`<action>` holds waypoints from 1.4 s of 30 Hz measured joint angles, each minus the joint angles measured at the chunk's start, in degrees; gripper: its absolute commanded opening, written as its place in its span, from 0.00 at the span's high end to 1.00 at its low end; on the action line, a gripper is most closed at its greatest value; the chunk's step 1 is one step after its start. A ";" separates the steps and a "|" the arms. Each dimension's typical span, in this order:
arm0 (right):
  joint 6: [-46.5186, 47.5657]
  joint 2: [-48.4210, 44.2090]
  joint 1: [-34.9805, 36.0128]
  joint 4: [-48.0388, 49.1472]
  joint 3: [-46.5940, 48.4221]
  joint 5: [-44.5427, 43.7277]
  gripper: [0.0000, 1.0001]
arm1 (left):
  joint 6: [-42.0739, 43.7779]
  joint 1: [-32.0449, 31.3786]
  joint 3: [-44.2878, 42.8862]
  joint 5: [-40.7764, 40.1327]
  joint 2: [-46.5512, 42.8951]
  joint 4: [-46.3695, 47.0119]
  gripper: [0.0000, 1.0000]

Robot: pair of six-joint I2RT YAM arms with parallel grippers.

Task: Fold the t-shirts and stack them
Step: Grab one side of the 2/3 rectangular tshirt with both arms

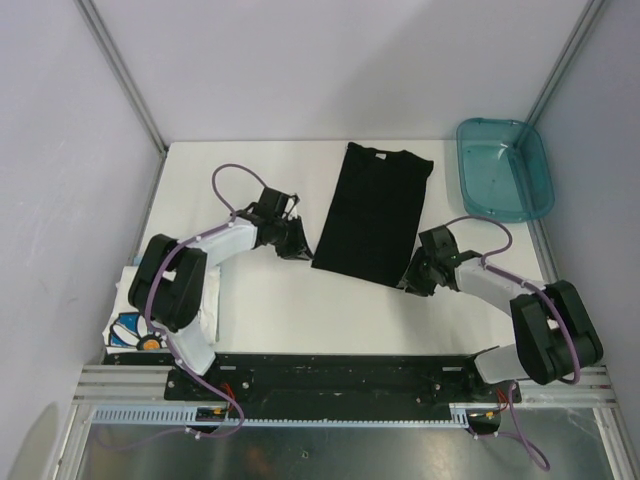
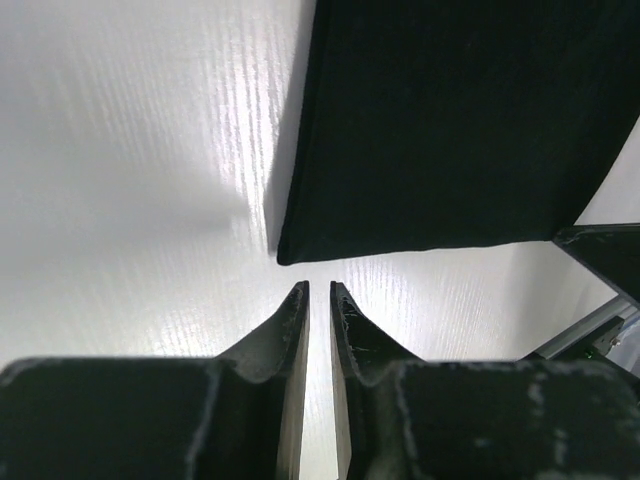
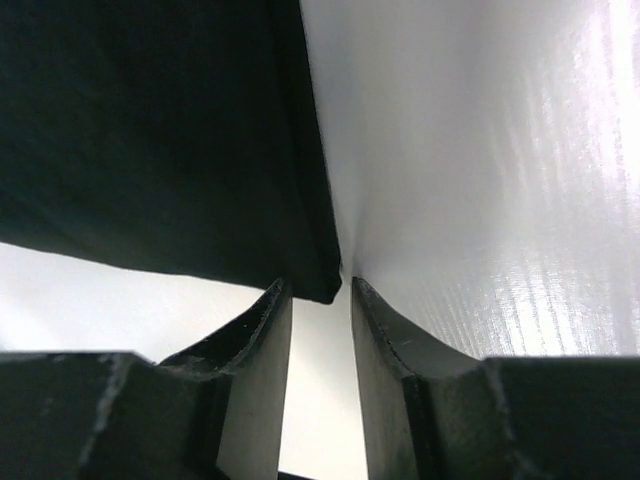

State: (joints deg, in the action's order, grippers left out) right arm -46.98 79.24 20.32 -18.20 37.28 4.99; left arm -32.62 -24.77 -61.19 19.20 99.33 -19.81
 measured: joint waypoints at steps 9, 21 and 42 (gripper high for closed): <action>-2.29 1.40 1.88 2.32 -0.70 -2.73 0.86 | -0.37 1.44 1.01 -0.11 -1.25 0.00 0.76; -1.51 0.42 0.81 2.03 -1.18 -6.14 0.99 | -1.05 -0.55 3.82 0.13 -1.88 0.83 0.63; 0.79 -0.74 -1.49 1.84 -1.99 -6.27 1.00 | -8.41 -3.23 4.35 -0.44 4.02 9.27 0.60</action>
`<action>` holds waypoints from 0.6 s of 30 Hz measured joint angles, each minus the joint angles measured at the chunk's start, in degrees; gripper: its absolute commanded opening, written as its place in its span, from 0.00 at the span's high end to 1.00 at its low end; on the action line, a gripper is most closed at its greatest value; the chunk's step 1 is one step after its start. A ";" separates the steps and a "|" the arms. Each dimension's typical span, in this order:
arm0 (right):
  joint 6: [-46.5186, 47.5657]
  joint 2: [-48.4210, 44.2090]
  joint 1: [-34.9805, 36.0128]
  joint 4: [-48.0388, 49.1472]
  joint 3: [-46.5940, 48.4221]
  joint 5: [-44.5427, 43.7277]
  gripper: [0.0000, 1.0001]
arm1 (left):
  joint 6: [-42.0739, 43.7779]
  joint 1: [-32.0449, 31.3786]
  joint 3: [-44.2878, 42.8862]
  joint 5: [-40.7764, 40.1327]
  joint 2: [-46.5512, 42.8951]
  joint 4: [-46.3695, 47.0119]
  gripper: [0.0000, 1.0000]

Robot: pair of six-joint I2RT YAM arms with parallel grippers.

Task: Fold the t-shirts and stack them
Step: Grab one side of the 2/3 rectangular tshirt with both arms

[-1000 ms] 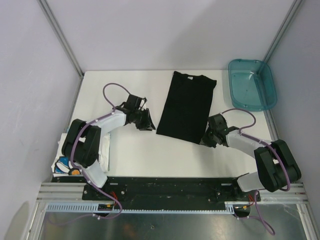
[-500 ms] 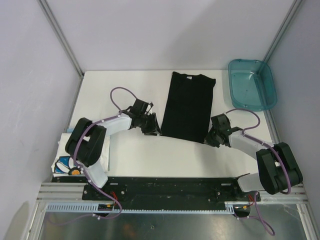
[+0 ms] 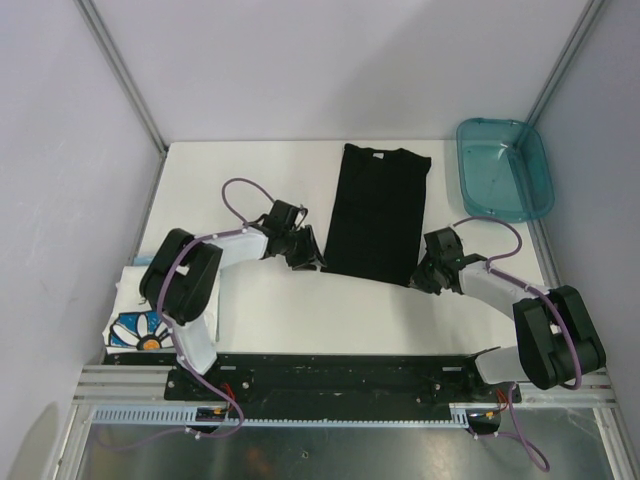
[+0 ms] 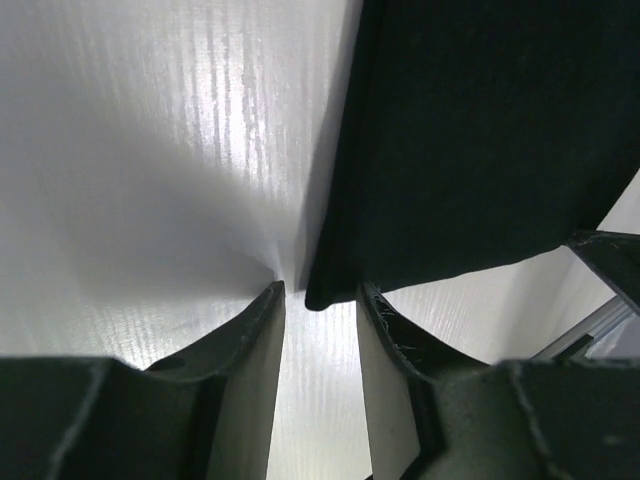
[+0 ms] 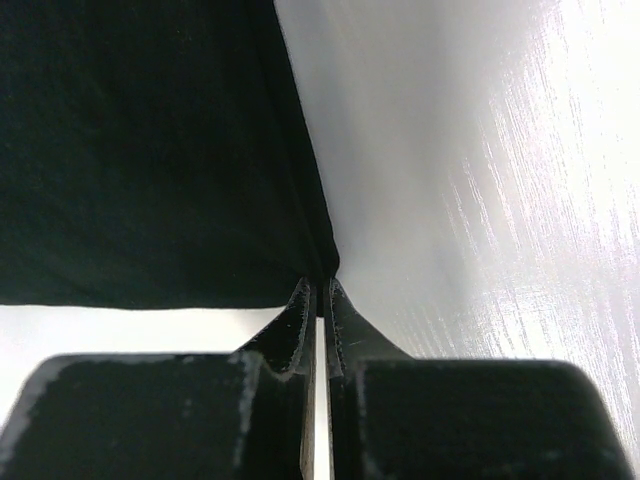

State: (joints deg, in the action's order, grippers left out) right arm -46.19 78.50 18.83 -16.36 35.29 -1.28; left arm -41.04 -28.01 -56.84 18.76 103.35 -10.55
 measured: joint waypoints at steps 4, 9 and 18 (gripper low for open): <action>0.35 -0.07 -0.31 -0.02 -0.04 0.15 1.00 | -0.76 -0.48 0.00 0.02 0.33 1.22 0.62; 0.79 -0.09 -0.50 -0.02 -0.04 0.26 1.00 | -1.29 -1.14 0.02 -0.26 0.61 1.92 0.66; 1.05 -0.09 -1.03 -0.02 -0.04 0.70 1.00 | -1.60 -2.34 0.07 -2.16 0.61 1.86 0.78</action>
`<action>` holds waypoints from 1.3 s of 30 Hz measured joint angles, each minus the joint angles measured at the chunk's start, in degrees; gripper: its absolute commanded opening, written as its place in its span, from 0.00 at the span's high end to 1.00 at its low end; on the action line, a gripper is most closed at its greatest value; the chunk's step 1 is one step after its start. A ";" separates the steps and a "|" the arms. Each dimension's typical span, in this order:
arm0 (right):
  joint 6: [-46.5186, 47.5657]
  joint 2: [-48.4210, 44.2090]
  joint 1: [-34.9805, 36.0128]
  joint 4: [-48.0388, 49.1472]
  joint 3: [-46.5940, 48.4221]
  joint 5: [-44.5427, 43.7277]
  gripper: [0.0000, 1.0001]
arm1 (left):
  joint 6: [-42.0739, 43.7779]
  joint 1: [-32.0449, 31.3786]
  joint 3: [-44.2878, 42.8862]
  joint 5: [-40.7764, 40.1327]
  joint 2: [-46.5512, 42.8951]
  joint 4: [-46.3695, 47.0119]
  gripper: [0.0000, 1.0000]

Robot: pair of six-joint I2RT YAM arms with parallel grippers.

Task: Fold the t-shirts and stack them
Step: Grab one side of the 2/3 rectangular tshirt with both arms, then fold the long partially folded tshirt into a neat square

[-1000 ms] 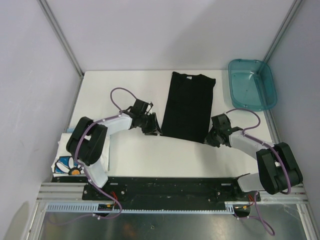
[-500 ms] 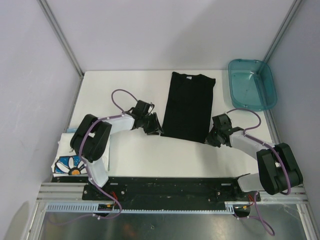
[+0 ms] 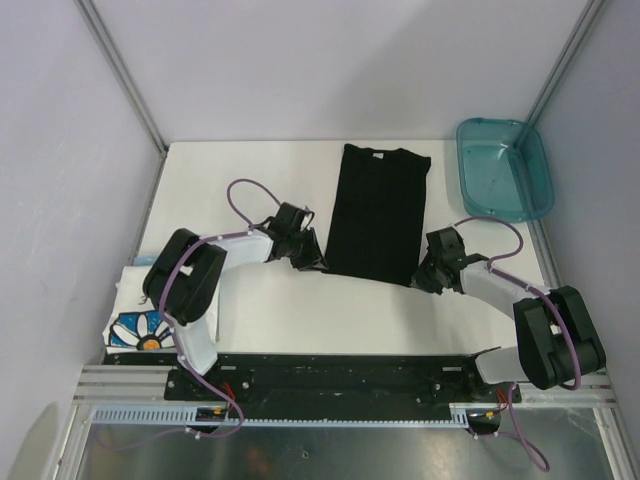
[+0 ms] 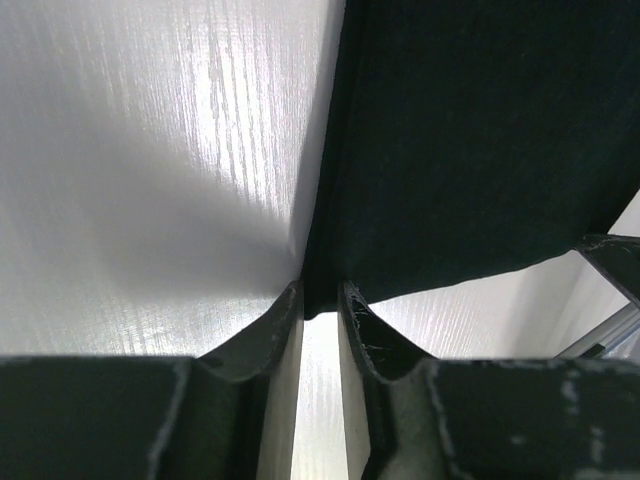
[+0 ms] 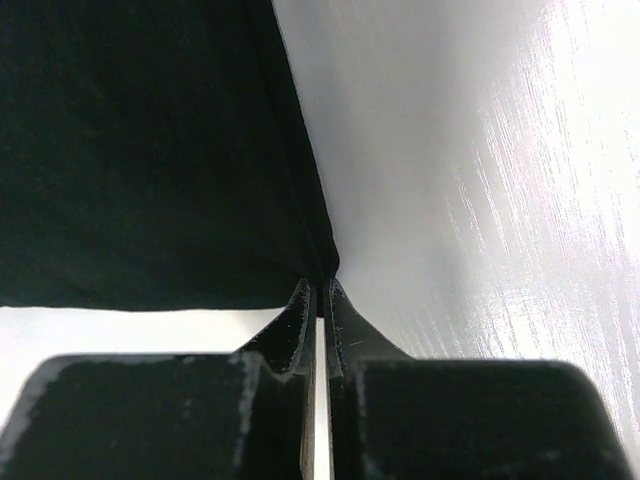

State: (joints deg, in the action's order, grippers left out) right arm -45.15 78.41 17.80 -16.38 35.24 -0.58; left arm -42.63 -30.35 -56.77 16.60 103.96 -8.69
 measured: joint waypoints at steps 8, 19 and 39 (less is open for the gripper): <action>0.26 -0.24 -0.42 0.00 -0.20 0.48 1.00 | -0.68 -0.98 0.00 -0.79 0.20 -0.28 0.99; 1.20 -4.94 1.46 -4.07 -1.11 0.98 1.00 | -3.04 -1.53 6.84 -1.49 -7.48 -1.03 1.00; -21.35 -37.20 34.62 -29.94 -4.48 -7.56 1.00 | -15.50 -13.64 31.85 -6.25 -51.52 -12.26 1.00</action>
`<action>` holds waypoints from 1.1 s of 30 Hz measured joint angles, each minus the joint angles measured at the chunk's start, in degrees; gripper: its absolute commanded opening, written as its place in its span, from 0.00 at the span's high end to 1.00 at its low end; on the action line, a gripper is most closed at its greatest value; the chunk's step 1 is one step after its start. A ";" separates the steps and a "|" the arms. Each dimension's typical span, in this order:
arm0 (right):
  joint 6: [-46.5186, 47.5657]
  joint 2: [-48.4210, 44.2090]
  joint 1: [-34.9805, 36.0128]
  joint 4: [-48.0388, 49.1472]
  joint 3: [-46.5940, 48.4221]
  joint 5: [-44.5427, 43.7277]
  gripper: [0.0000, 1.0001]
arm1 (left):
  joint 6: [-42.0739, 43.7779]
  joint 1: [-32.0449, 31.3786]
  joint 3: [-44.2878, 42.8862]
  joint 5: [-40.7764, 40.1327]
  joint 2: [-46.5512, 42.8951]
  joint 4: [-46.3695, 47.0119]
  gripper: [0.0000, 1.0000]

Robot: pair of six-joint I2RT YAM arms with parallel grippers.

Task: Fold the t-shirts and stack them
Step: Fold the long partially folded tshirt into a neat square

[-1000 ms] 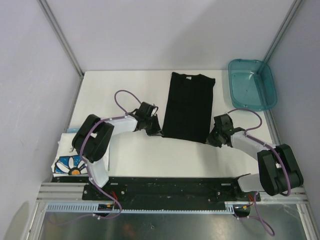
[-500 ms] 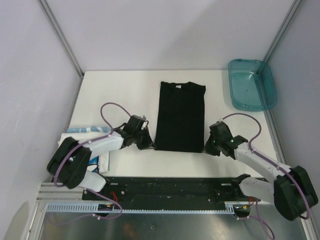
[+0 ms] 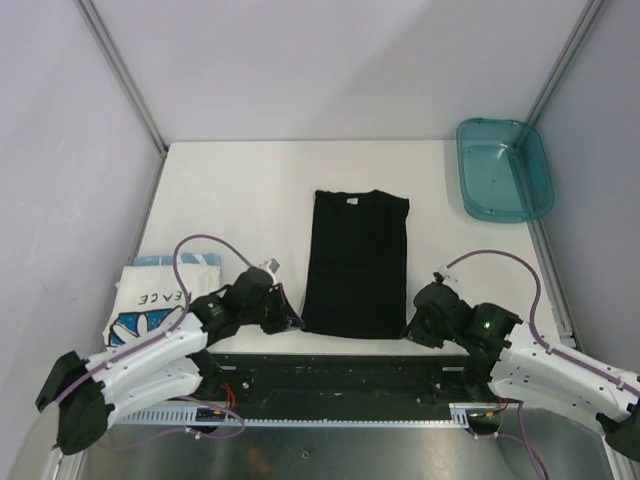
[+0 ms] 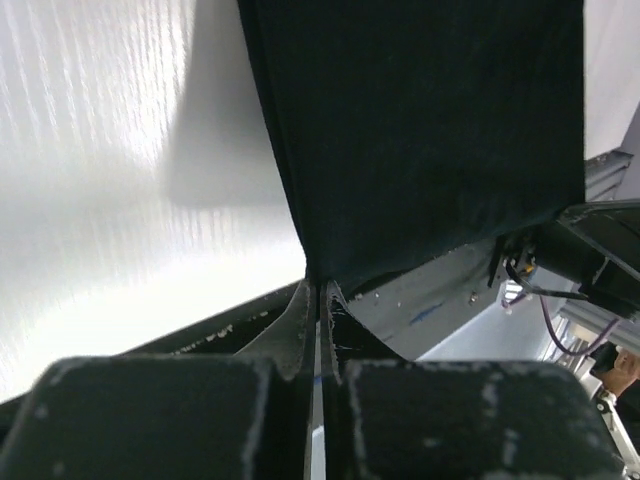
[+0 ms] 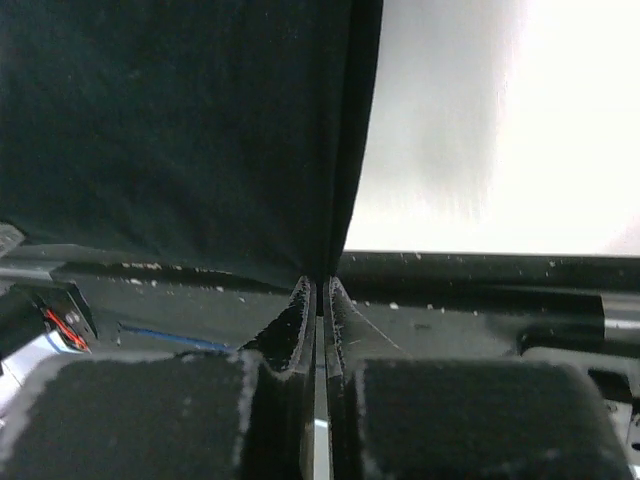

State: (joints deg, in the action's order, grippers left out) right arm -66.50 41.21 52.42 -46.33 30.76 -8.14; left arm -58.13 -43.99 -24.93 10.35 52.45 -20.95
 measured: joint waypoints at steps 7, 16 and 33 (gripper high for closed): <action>-7.37 -2.05 8.70 -5.35 0.02 -3.56 1.00 | -2.99 -3.91 0.26 -1.60 -5.18 -4.00 1.00; -4.70 3.21 5.18 -12.33 16.04 -10.29 1.00 | -1.09 -4.33 -11.54 -5.62 -1.92 -10.45 1.00; 25.90 35.74 -35.93 11.56 36.59 4.76 1.00 | 12.57 13.84 -52.17 -7.67 37.33 -9.86 1.00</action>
State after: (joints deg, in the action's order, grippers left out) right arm -40.60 76.95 16.49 -34.76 67.35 -3.38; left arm -45.56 -30.15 -77.10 2.68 89.78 -30.81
